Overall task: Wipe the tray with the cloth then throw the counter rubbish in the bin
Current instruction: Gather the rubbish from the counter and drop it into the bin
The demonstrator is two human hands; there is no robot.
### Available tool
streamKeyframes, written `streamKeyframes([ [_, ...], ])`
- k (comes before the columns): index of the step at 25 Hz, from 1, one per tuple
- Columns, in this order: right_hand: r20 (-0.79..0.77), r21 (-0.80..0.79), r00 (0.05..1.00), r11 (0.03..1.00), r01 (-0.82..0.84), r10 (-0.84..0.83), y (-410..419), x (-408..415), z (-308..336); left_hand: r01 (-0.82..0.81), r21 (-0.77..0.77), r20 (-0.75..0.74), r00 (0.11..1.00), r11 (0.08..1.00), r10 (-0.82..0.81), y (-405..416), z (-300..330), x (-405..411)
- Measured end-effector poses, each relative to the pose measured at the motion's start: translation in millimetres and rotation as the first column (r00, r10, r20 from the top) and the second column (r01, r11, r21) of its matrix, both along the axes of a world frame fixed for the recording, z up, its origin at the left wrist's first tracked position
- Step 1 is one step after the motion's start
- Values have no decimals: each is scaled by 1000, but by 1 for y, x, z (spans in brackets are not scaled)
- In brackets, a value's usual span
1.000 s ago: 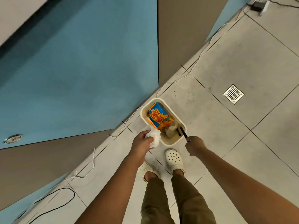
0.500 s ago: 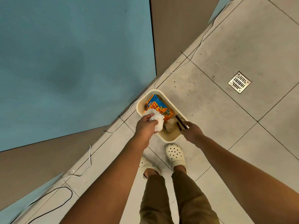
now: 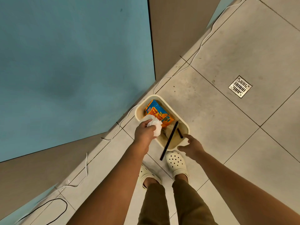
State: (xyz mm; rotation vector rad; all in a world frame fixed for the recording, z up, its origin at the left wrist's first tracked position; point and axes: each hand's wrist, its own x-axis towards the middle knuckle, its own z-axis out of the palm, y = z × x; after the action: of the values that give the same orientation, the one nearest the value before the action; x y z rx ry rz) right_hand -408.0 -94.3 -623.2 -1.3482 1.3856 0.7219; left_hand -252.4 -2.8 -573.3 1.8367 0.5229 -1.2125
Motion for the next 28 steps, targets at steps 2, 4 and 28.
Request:
streamKeyframes([
  [2, -56, 31, 996, 997, -70, 72, 9, 4, -4, 10, 6, -13, 1000, 1000, -10, 3, -8, -1],
  [4, -90, 55, 996, 998, 31, -26, 23, 5, -9, 28, 37, -23, 999, 999, -27, 6, -19, -1],
  [28, -111, -187, 896, 877, -443, 430, 26, -14, -26, 762, 308, 158, 549, 569, -821, 43, -47, 9],
])
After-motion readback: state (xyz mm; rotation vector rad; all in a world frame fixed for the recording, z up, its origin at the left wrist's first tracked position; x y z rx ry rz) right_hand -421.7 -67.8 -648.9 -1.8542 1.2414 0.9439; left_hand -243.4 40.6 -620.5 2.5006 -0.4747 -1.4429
